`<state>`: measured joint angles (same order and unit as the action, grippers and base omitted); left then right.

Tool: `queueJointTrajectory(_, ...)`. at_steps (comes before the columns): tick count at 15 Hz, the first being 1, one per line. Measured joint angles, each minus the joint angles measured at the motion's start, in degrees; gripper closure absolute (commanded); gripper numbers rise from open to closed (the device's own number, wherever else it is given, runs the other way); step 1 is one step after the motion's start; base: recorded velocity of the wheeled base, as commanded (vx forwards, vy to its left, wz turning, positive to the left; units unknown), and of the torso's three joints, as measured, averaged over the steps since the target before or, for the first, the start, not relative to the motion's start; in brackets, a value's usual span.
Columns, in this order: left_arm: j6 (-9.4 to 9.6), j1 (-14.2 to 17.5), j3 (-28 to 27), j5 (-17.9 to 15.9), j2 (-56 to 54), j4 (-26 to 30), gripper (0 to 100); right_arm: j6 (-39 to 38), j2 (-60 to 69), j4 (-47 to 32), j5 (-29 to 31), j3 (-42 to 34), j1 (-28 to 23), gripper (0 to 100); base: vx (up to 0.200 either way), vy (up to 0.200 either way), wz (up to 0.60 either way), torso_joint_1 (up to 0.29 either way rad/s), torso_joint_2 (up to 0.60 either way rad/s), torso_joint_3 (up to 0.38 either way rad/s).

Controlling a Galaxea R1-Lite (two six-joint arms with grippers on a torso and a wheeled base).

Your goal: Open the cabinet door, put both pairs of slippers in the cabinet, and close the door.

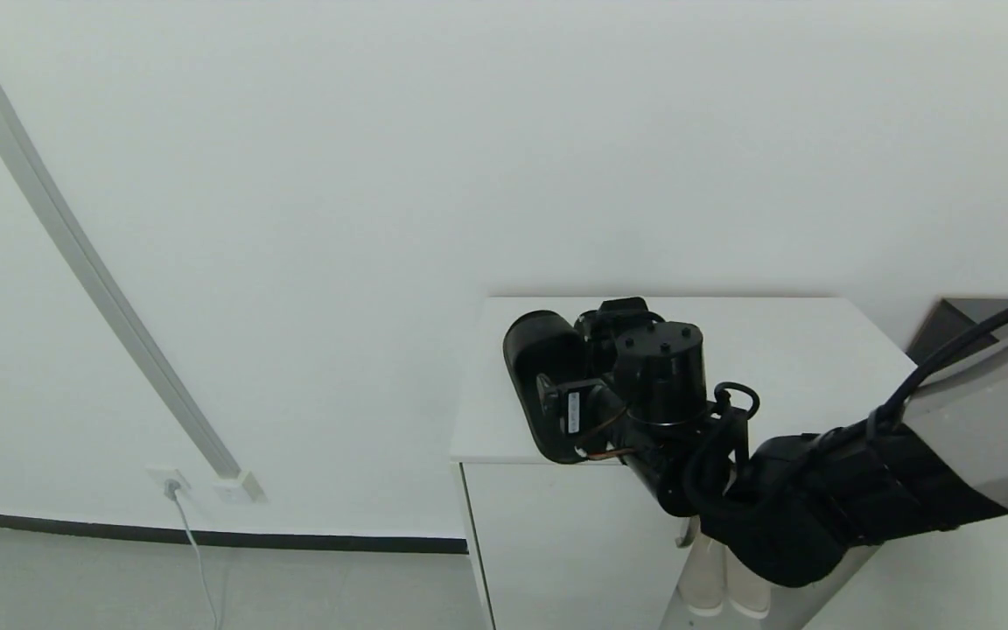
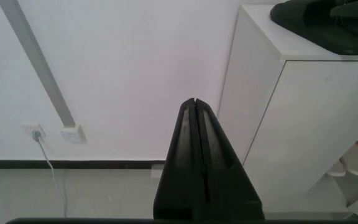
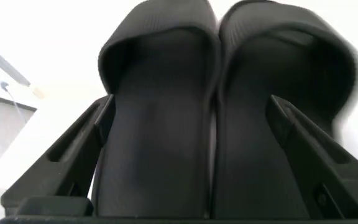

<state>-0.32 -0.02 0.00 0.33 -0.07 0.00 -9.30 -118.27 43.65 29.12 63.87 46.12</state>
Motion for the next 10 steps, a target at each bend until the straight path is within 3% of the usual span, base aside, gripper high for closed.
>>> queueJointTrajectory(10,0.0,0.0,0.0,0.0,0.0,0.0,100,2.8,-8.3,-6.6,-3.2,15.3,-4.1,0,0.0,0.0,0.0,0.0,0.0,0.0)
